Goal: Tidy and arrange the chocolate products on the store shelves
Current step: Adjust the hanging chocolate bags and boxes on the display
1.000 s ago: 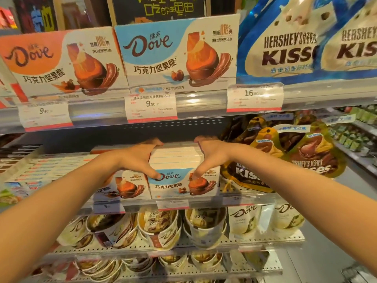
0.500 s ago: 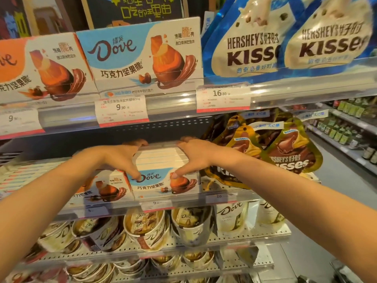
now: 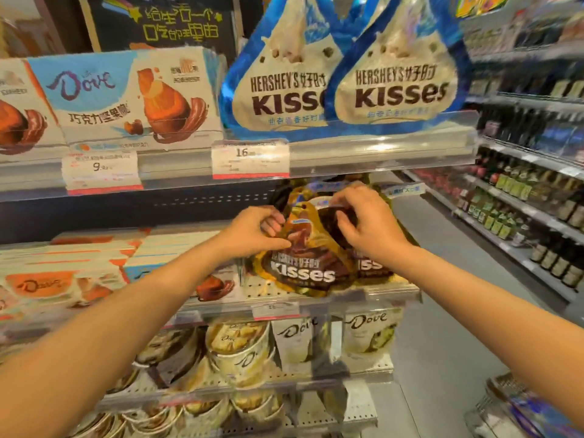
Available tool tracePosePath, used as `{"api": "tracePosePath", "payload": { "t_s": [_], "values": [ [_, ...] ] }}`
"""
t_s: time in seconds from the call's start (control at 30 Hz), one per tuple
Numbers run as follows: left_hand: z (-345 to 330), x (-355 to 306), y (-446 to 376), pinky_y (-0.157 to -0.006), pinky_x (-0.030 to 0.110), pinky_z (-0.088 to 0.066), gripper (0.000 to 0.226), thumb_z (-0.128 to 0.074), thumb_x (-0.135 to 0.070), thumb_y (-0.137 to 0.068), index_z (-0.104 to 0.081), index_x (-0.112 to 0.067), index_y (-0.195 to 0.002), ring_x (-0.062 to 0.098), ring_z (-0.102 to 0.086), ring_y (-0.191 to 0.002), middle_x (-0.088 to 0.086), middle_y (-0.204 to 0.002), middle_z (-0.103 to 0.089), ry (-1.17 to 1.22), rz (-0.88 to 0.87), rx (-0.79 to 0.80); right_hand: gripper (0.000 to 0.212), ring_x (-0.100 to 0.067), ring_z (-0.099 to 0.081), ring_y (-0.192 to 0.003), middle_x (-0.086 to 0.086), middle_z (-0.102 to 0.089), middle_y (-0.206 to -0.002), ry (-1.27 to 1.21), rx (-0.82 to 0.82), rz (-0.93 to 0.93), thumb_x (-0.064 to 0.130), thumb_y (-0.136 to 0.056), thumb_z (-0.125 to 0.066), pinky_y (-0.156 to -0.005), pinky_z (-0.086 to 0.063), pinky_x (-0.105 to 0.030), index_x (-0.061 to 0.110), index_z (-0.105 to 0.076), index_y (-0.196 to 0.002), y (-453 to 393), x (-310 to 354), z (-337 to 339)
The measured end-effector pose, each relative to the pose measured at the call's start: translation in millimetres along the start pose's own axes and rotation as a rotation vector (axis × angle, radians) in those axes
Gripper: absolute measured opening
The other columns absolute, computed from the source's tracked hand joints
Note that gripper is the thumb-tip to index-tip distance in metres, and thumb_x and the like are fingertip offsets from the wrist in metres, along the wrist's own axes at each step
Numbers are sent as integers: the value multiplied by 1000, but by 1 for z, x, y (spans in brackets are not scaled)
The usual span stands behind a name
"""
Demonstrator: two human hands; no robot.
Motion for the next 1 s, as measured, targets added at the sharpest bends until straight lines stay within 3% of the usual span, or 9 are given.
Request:
{"api": "tracePosePath", "payload": {
  "t_s": [0.1,0.17,0.23,0.33,0.43,0.53,0.63,0.83,1.0],
  "values": [
    [-11,3,-5,-64,20,-43,32,-83,-20,-65,-60,-19,-88,9,-47,-69,-2,-74,-51,56,54,-9,36,-30,-50,-103,-14,-54,-107,60,-57,-103,14,-77,-68,-85,-34,-27,6,-55,-110,13,-33,16],
    [-18,4,-4,-71,20,-46,35,-83,-22,-65,-64,-18,-94,8,-55,-77,1,-83,-62,56,79,15,51,-28,-48,-107,-12,-52,-112,51,-43,-197,22,-76,-72,-88,-39,-34,6,-50,-118,22,-52,20],
    [-24,3,-1,-81,24,-51,33,-81,-18,-68,-67,-18,-98,10,-64,-88,-2,-94,-69,90,127,27,59,-22,-51,-101,-4,-54,-107,-35,34,-320,32,-74,-75,-79,-41,-30,10,-46,-121,29,-71,15],
    [-28,5,2,-80,37,-56,21,-78,-17,-72,-73,-12,-91,19,-70,-83,6,-88,-73,109,181,4,66,-16,-53,-95,0,-54,-103,-126,46,-390,38,-69,-79,-74,-43,-29,10,-47,-120,30,-85,15],
    [-24,9,5,-75,32,-57,25,-78,-18,-73,-72,-3,-92,18,-70,-80,9,-87,-73,78,215,-47,68,-24,-50,-107,-9,-53,-113,-32,-31,-414,35,-66,-81,-85,-46,-38,7,-47,-119,27,-95,23],
    [-20,9,12,-60,18,-53,11,-76,-14,-74,-72,-6,-81,3,-66,-64,0,-75,-71,68,213,-84,73,-20,-52,-106,-4,-54,-115,-117,-18,-479,36,-64,-82,-86,-46,-35,12,-44,-122,30,-101,23],
    [-19,8,17,-54,13,-49,11,-77,-15,-73,-68,-19,-68,0,-64,-58,-11,-64,-67,55,209,-103,67,-15,-52,-96,2,-54,-106,-301,118,-622,38,-66,-80,-78,-43,-28,11,-48,-119,36,-106,10],
    [-20,3,15,-60,20,-51,12,-75,-18,-76,-69,-8,-79,9,-64,-69,2,-76,-68,8,234,-84,14,-26,-65,-96,-9,-68,-99,-542,313,-684,21,-89,-61,-79,-53,-34,12,-63,-99,39,-103,-12],
    [-19,1,16,-61,22,-50,9,-75,-23,-76,-68,-18,-76,9,-64,-72,-4,-75,-67,-52,224,-76,23,-23,-63,-91,-9,-66,-99,-492,327,-687,24,-89,-61,-77,-52,-32,7,-62,-104,40,-99,-13]
  ]
}}
Point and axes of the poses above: each hand's wrist, its own y-axis away from the middle knuckle, its own z-axis out of the back of the hand, x = y × z, the point moved 7 cm from there along -y, towards the middle knuckle
